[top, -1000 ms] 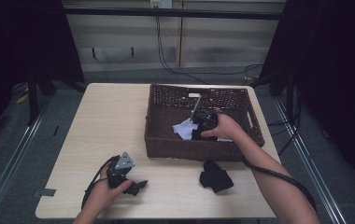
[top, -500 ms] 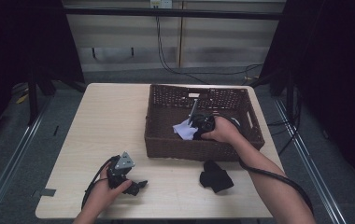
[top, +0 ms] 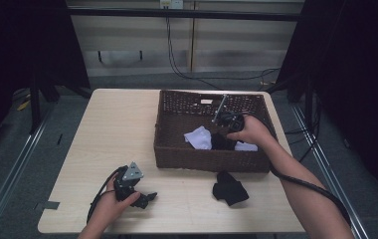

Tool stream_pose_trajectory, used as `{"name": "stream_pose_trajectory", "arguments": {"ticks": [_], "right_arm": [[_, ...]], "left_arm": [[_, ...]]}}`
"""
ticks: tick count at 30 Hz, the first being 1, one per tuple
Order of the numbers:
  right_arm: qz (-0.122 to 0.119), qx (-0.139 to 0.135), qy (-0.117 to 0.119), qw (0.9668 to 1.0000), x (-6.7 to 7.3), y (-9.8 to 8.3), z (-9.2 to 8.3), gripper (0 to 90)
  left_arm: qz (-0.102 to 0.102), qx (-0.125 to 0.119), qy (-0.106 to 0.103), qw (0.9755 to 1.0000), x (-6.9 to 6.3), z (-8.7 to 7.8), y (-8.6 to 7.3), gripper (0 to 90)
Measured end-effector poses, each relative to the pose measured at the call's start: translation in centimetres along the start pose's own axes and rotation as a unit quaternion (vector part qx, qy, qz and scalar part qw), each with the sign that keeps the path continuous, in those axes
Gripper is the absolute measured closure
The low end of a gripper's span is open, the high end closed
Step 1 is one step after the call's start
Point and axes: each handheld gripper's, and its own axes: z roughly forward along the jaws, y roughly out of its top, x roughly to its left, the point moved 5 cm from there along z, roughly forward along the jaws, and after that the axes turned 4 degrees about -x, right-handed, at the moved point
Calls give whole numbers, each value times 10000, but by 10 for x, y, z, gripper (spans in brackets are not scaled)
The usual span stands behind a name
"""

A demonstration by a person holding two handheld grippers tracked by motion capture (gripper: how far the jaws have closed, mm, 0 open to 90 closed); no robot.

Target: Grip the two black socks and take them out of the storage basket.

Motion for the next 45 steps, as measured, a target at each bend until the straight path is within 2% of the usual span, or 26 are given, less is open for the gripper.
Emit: {"name": "stream_pose_trajectory", "arguments": {"ticks": [4,7,11,14,15,18,20,22,24,26,27,28,29,32,39,45], "right_arm": [[101,-29,-168,9998,-7,-8,-13,859],[131,-39,-186,9997,-10,-12,-16,859],[256,-48,-133,9996,-10,-14,-15,857],[206,95,-58,9997,-9,-15,-1,855],[213,58,-56,9997,-9,-14,1,855],[210,19,-6,9998,-8,-12,-1,856],[159,9,18,9999,-8,-12,-9,856],[220,32,9,9998,-7,-11,-15,857],[188,54,-37,9998,-8,-11,-33,857],[196,33,-33,9998,-8,-11,-39,857],[169,29,-59,9998,-9,-10,-50,857],[169,29,-59,9998,-9,-10,-50,857],[170,23,-75,9998,-9,-10,-60,858],[203,2,-28,9998,-7,-9,-75,858],[185,-67,-55,9998,-5,-10,-99,858],[155,-66,-69,9998,-4,-12,-112,857]], "left_arm": [[-17,-12,-8,10000,0,0,0,0],[-1,-3,-9,10000,0,0,0,0],[-19,-16,4,10000,0,0,0,0],[-14,-13,6,10000,0,0,0,0],[-16,-12,4,10000,0,0,0,0],[-17,-13,6,10000,0,0,0,0],[1,-2,4,10000,0,0,0,0],[2,-2,-8,10000,0,0,0,0],[-16,-12,4,10000,0,0,0,0],[-15,-11,4,10000,0,0,0,0],[2,1,3,10000,0,0,0,0],[-15,-11,5,10000,0,0,0,0],[-14,-11,4,10000,0,0,0,0],[-3,1,-1,10000,0,0,0,0],[-1,2,0,10000,0,0,0,0],[3,2,3,10000,0,0,0,0]]}}
